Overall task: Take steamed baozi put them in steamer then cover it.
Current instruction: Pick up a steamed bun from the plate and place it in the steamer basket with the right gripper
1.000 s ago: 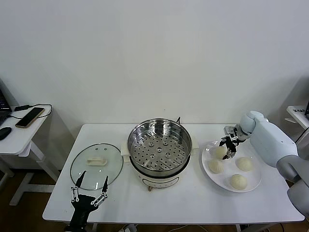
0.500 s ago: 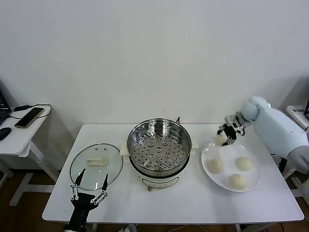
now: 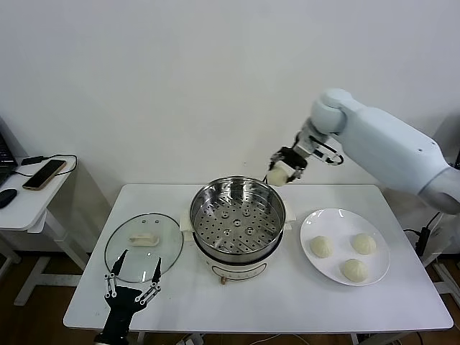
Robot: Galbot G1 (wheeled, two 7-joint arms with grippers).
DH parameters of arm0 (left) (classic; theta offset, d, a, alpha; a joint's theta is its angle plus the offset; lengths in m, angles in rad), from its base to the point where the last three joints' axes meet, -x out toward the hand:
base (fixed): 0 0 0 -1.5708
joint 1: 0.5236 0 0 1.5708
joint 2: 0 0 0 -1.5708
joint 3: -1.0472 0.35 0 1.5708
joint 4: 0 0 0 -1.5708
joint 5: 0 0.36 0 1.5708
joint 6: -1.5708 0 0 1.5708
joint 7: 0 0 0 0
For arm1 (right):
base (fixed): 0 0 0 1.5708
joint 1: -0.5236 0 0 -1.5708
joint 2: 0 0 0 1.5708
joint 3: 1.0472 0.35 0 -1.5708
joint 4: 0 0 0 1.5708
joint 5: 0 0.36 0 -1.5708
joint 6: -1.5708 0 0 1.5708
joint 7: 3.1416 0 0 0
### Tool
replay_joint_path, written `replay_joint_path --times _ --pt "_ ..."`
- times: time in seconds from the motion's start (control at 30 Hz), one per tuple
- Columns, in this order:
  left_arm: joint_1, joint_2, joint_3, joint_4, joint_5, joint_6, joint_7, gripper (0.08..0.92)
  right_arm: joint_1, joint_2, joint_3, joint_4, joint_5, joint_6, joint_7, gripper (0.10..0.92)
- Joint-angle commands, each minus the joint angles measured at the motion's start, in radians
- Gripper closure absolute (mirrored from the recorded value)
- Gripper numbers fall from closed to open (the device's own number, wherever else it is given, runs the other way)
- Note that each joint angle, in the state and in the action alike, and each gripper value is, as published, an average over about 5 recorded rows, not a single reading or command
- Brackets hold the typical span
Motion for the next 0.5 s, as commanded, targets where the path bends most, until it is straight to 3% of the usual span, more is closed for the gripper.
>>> replay_joint_path --times 0.03,0.5 --pt "0.002 0.0 -0.002 -0.005 -0.002 -0.001 -0.002 0.177 0.055 0.124 -0.073 0.063 -0.06 0.107 -0.005 0.364" --pt "-0.005 0.002 -0.008 -0.002 -0.01 -0.009 -0.008 0.177 -0.107 0.245 -0.038 -0.103 -0.24 0.078 0.03 0.366"
